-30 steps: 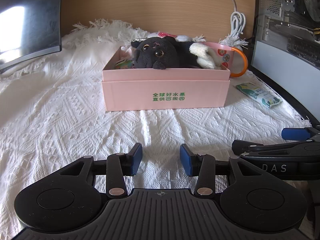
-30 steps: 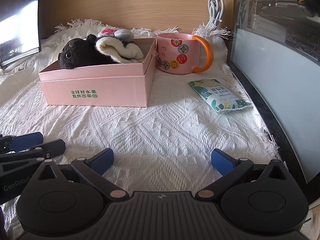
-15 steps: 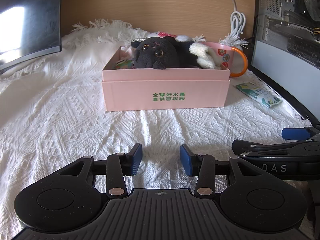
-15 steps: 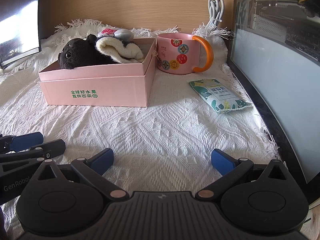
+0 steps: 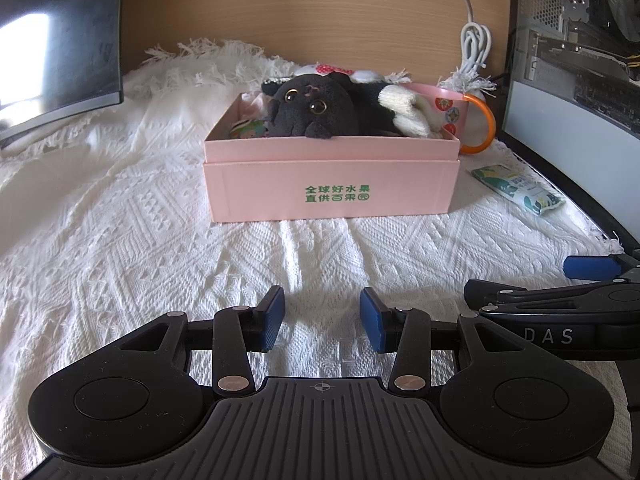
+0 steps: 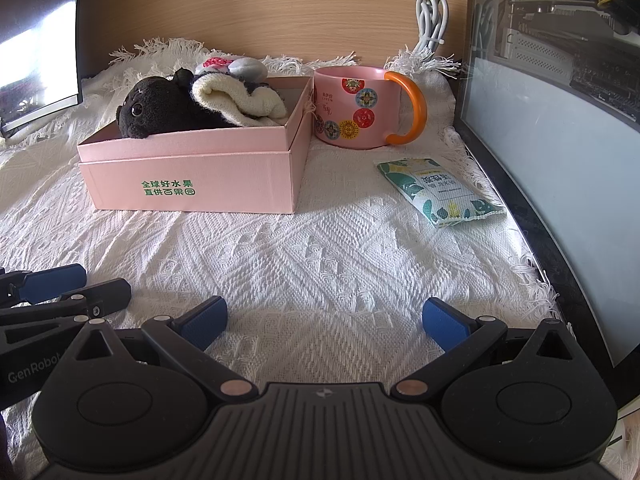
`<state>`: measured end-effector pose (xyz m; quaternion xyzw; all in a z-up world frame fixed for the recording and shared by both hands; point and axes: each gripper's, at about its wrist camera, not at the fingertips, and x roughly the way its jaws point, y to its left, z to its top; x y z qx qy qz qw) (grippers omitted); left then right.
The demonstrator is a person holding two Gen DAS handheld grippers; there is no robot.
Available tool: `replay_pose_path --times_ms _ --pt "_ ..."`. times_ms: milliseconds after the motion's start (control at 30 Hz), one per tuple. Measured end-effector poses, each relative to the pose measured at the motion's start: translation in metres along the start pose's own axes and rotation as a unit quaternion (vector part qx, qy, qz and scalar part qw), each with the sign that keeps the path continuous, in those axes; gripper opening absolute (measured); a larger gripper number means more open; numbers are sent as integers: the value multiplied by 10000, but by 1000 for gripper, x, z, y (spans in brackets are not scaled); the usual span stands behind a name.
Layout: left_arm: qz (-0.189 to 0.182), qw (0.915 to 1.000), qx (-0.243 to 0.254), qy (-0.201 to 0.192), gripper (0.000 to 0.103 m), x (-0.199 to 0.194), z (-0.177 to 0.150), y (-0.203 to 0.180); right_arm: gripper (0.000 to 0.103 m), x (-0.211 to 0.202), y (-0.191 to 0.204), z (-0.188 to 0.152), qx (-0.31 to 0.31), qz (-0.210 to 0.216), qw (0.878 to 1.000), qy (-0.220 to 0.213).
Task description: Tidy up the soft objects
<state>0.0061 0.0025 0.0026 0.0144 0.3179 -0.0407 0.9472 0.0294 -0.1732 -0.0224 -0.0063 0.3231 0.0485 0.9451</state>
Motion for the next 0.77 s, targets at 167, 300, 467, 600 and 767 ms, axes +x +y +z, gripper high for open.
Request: replay_pose_path --times_ms 167,300,467,600,767 --pt "-7 10000 0 0 46 0 0 0 103 0 0 0 0 -1 10000 0" --pt "-8 10000 -9 -1 46 0 0 0 103 0 0 0 0 -1 10000 0" --pt "-31 10000 -37 -6 46 -1 0 1 103 0 0 0 0 -1 10000 0" --pt "-19 10000 -71 -11 46 -1 0 0 103 0 0 0 0 -1 10000 0" --pt "-11 10000 -66 -5 46 -1 0 -1 103 0 0 0 -1 -1 10000 0"
